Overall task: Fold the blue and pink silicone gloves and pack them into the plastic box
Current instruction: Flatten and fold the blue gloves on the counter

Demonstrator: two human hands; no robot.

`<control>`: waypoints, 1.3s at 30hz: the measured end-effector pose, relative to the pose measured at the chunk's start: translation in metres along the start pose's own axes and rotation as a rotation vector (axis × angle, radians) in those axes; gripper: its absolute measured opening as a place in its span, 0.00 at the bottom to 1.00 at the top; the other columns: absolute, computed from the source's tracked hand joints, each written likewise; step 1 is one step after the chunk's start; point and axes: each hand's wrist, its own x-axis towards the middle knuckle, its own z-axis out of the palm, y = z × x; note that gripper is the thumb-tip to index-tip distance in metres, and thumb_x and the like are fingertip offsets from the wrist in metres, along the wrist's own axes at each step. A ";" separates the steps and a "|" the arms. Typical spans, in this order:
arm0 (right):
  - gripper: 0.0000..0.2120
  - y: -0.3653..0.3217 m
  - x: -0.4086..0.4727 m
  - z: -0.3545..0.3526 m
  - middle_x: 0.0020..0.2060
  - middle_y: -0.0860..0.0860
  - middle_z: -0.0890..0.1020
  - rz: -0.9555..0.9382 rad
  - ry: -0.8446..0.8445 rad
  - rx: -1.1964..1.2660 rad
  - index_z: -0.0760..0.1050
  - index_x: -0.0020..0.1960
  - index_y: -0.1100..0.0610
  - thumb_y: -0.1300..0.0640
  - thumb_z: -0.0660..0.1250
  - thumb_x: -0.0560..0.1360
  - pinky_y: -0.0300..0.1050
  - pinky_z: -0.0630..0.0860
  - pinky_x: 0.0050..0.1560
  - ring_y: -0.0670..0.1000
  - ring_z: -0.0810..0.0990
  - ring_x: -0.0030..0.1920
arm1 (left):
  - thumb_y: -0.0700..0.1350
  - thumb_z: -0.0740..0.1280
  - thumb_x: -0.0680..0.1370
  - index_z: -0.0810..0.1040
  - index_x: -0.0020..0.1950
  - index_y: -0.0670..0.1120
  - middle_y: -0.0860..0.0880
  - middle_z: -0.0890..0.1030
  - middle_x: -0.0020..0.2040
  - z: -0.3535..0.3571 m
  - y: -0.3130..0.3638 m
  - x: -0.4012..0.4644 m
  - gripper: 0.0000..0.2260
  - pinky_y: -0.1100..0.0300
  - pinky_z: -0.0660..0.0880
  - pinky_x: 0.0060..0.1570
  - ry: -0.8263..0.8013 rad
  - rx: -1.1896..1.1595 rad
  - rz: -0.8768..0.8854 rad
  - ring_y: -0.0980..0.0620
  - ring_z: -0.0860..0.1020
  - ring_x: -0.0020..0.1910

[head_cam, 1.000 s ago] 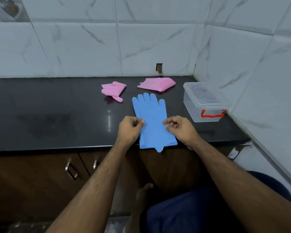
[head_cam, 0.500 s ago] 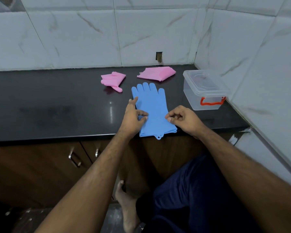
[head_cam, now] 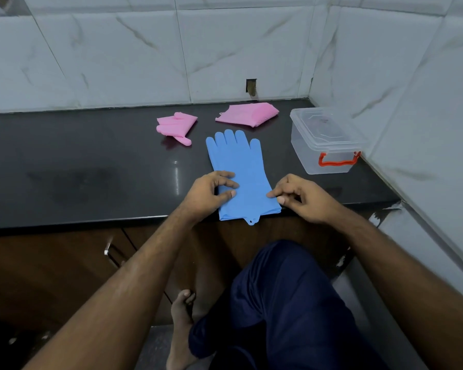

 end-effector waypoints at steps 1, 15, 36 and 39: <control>0.11 0.001 -0.002 -0.001 0.51 0.46 0.79 -0.011 -0.003 -0.010 0.84 0.60 0.58 0.64 0.69 0.79 0.32 0.72 0.54 0.41 0.79 0.51 | 0.41 0.74 0.78 0.86 0.59 0.46 0.55 0.78 0.69 0.000 0.000 0.000 0.10 0.69 0.68 0.66 0.003 -0.003 0.003 0.62 0.73 0.68; 0.13 0.009 -0.012 0.026 0.48 0.41 0.77 -0.072 0.220 -0.178 0.85 0.58 0.52 0.51 0.75 0.75 0.37 0.73 0.46 0.43 0.76 0.50 | 0.42 0.74 0.77 0.86 0.59 0.47 0.55 0.78 0.68 0.002 0.003 -0.001 0.11 0.75 0.68 0.61 0.008 0.031 -0.001 0.59 0.74 0.68; 0.18 -0.016 0.011 0.023 0.36 0.50 0.79 -0.171 0.443 0.033 0.76 0.48 0.60 0.47 0.58 0.85 0.47 0.72 0.37 0.50 0.76 0.36 | 0.69 0.74 0.68 0.58 0.83 0.52 0.47 0.52 0.84 0.019 0.008 -0.011 0.50 0.48 0.52 0.79 -0.134 0.467 0.244 0.46 0.47 0.83; 0.19 -0.021 0.016 0.018 0.35 0.44 0.77 -0.207 0.506 -0.001 0.77 0.52 0.58 0.44 0.55 0.85 0.35 0.69 0.36 0.45 0.76 0.35 | 0.52 0.73 0.75 0.75 0.73 0.47 0.45 0.70 0.76 0.014 0.012 -0.010 0.27 0.48 0.63 0.76 -0.038 0.195 0.189 0.45 0.66 0.78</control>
